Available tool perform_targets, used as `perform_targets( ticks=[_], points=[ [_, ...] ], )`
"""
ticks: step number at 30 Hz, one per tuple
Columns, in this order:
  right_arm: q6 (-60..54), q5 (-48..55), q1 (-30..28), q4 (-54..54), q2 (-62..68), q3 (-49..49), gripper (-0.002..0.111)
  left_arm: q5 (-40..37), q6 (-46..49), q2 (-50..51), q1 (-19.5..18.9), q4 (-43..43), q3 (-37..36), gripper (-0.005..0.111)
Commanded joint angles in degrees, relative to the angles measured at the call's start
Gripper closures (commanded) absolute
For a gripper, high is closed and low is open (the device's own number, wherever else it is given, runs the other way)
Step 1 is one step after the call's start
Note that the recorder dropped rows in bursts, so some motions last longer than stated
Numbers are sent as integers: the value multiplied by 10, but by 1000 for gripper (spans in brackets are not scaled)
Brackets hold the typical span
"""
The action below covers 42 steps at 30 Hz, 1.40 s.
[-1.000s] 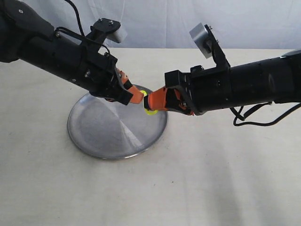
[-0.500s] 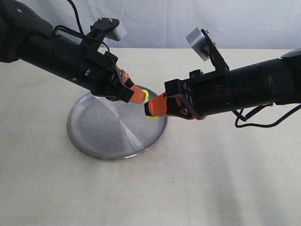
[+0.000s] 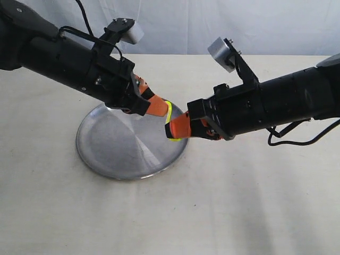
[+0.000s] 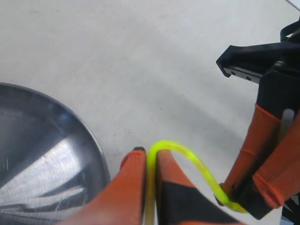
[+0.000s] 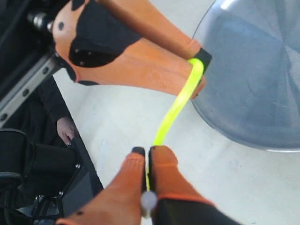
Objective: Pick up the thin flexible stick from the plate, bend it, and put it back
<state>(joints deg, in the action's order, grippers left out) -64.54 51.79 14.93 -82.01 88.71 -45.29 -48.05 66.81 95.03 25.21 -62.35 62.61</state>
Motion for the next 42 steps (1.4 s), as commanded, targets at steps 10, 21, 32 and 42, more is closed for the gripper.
perform_targets(
  ticks=[10, 21, 32, 42],
  points=[
    [1, 19, 5, 40, -3, 0, 109, -44, 36, 0, 0, -64, 1, 107],
    [-4, 19, 5, 28, 35, -2, 109, -75, 58, 14, 1, -81, 1, 107],
    [-16, 14, 5, 7, 59, -2, 109, -87, 67, 19, 1, -87, 1, 107],
    [-18, 0, 5, -9, 59, -2, 109, -90, 67, 20, 1, -87, 1, 107]
  ],
)
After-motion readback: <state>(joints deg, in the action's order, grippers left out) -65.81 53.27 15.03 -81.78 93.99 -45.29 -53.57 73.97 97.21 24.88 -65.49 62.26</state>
